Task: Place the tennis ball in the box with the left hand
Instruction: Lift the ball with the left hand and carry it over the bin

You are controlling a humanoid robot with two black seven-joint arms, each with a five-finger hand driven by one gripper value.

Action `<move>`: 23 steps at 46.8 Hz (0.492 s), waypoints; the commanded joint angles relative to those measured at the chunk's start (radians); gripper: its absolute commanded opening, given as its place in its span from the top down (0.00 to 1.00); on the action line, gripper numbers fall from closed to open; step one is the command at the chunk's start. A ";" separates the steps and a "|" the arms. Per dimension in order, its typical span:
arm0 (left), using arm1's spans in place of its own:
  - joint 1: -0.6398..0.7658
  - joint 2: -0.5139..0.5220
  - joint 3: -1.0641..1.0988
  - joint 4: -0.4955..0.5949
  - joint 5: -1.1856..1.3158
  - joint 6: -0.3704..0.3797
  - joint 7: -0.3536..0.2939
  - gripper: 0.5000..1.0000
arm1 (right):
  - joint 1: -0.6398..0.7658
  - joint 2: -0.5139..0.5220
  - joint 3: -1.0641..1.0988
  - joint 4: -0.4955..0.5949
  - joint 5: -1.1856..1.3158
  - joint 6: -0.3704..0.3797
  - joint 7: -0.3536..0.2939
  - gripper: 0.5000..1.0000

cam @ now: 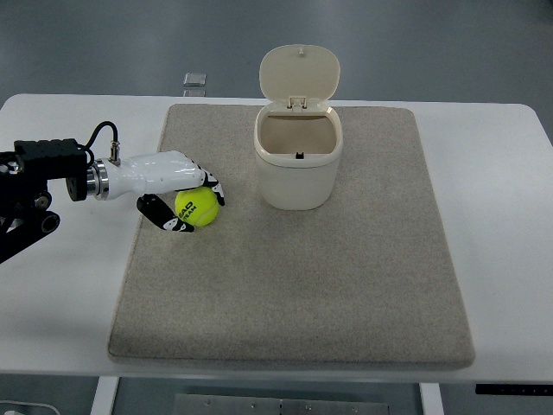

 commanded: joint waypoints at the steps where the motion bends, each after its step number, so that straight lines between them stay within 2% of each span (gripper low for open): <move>1: -0.011 0.021 -0.014 -0.004 -0.002 0.020 0.000 1.00 | 0.000 0.000 0.000 0.000 0.000 0.000 0.000 0.12; 12: -0.046 0.122 -0.015 -0.096 0.005 0.212 -0.056 1.00 | 0.000 0.000 0.000 0.000 0.000 0.000 0.000 0.12; 23: -0.173 0.142 -0.003 -0.147 0.020 0.227 -0.056 1.00 | 0.000 0.000 0.000 0.000 0.000 0.000 0.000 0.12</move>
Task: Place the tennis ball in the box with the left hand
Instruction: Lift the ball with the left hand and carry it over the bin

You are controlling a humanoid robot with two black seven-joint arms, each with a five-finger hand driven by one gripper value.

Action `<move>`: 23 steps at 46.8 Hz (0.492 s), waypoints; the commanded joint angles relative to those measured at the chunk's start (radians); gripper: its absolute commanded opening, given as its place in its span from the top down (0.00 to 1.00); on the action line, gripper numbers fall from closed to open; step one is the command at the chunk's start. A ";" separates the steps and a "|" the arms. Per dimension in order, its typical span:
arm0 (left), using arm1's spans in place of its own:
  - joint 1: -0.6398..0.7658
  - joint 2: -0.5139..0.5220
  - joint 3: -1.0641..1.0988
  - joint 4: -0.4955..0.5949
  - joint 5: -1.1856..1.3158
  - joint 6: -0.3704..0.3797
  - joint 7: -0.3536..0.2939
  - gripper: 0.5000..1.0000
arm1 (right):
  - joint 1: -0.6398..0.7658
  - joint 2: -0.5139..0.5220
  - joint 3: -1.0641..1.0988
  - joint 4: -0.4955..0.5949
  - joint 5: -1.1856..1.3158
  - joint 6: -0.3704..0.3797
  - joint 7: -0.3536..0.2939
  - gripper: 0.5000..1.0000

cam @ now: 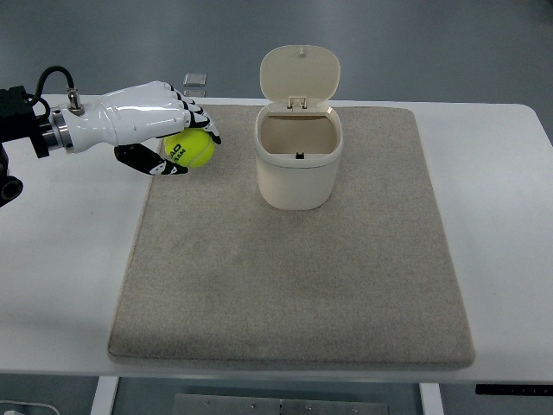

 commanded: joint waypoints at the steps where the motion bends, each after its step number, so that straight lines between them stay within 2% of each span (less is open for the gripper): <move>1: -0.059 -0.011 0.013 -0.001 0.012 0.000 0.000 1.00 | 0.000 0.000 0.000 0.000 0.000 0.000 0.000 0.12; 13: -0.201 -0.127 0.092 0.011 0.101 -0.009 0.006 1.00 | 0.000 0.000 0.000 0.000 0.000 0.000 0.000 0.12; 23: -0.257 -0.235 0.141 0.086 0.120 -0.011 0.013 1.00 | 0.000 0.000 0.000 0.000 0.000 0.000 0.000 0.12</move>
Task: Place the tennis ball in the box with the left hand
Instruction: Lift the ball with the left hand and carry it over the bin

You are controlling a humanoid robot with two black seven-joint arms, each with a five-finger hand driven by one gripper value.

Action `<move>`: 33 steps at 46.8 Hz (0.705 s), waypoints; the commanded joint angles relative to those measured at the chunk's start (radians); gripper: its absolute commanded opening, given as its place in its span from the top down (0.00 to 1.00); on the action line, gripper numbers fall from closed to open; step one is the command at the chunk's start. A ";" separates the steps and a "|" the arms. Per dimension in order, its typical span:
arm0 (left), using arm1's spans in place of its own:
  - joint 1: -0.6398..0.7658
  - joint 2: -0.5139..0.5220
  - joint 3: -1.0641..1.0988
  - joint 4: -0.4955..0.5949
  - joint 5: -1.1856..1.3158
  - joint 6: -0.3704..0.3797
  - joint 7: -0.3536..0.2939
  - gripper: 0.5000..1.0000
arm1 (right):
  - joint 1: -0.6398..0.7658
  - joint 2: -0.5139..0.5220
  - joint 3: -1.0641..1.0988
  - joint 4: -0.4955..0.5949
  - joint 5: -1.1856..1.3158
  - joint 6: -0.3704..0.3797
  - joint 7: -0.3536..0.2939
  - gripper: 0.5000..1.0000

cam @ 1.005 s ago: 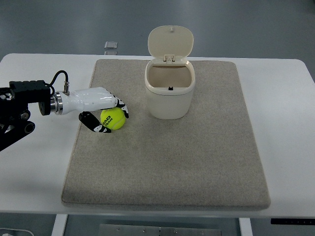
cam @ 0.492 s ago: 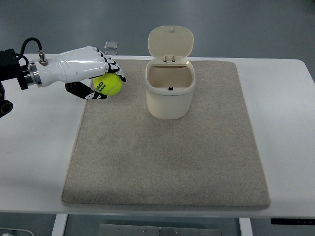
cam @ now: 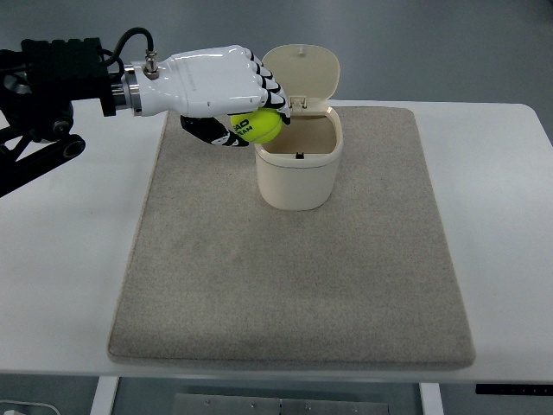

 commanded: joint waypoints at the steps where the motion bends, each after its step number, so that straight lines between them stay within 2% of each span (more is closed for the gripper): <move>1: -0.009 -0.042 0.002 0.033 0.004 -0.001 0.002 1.00 | 0.000 0.000 0.000 0.000 0.000 0.000 0.000 0.12; 14: -0.013 -0.134 0.004 0.167 0.029 -0.001 0.003 1.00 | 0.000 0.000 0.000 0.000 0.000 0.000 0.000 0.12; 19: -0.012 -0.160 0.002 0.179 0.027 -0.001 0.003 1.00 | 0.000 0.000 0.000 0.000 0.000 0.000 0.000 0.12; 21: -0.010 -0.163 0.002 0.178 0.029 -0.001 0.003 0.91 | 0.000 0.000 0.000 0.000 0.000 0.000 0.000 0.12; 24: -0.012 -0.165 0.002 0.179 0.027 -0.001 0.003 0.89 | 0.000 0.000 0.000 0.000 -0.001 0.000 0.000 0.12; 28: -0.012 -0.165 0.002 0.179 0.026 -0.001 0.003 0.75 | 0.000 0.000 0.000 0.000 0.000 0.000 0.000 0.12; 33: -0.009 -0.165 0.002 0.176 0.026 0.000 0.003 0.65 | 0.000 0.000 0.000 0.000 0.000 0.000 0.000 0.12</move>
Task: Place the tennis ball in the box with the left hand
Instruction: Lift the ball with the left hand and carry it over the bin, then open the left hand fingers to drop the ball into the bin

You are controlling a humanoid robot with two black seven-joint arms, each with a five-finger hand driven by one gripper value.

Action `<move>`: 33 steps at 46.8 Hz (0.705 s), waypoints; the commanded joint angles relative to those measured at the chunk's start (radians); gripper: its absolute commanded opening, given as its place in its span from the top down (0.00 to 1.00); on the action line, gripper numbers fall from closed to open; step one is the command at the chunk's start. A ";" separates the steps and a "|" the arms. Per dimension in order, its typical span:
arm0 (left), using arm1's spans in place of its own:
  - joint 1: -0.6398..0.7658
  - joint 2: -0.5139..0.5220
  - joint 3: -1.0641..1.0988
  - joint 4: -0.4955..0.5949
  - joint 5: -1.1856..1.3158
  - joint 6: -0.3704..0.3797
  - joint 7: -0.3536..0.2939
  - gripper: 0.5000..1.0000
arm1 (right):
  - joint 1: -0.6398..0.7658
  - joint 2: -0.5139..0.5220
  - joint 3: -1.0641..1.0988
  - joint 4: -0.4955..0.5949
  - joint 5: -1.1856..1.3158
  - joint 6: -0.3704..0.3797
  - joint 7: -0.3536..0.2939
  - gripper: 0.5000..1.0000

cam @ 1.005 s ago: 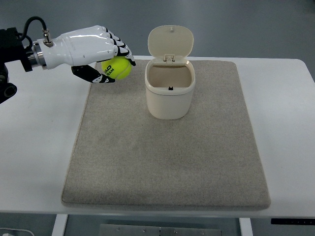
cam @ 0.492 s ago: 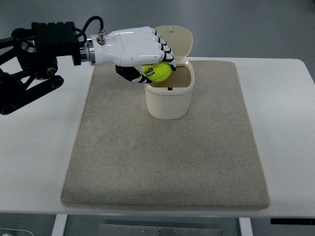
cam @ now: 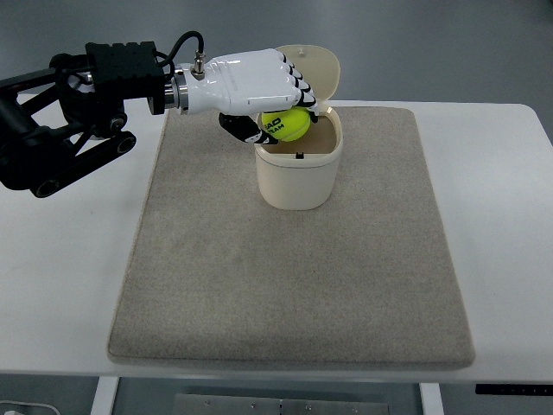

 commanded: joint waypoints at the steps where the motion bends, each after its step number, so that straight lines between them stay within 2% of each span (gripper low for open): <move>1: 0.002 0.000 0.000 -0.003 0.000 0.000 0.000 0.62 | 0.000 0.000 0.000 0.000 0.000 0.000 0.000 0.12; 11: 0.006 0.000 0.000 -0.008 -0.004 0.000 0.000 0.53 | 0.000 0.000 0.000 0.000 0.000 0.000 0.000 0.12; 14: 0.008 0.002 0.000 -0.008 -0.006 0.000 0.000 0.46 | 0.000 0.000 0.000 0.000 0.000 0.000 0.000 0.12; 18: 0.009 0.003 0.000 -0.009 -0.008 0.000 -0.002 0.44 | 0.000 0.000 0.000 0.000 -0.001 0.000 0.000 0.12; 21: 0.012 0.002 0.000 -0.009 -0.011 0.000 -0.002 0.31 | 0.000 0.000 0.000 0.000 -0.001 0.000 0.000 0.12; 26: 0.014 0.003 0.002 -0.009 -0.011 0.000 -0.002 0.30 | 0.000 0.000 0.000 0.000 0.000 0.000 0.000 0.12; 32: 0.012 0.006 0.003 -0.012 -0.012 0.000 0.000 0.20 | 0.000 0.000 0.000 0.000 0.000 0.000 0.000 0.12; 33: 0.012 0.006 0.003 -0.012 -0.014 0.000 0.000 0.15 | 0.000 0.000 0.000 0.000 0.000 0.000 0.000 0.12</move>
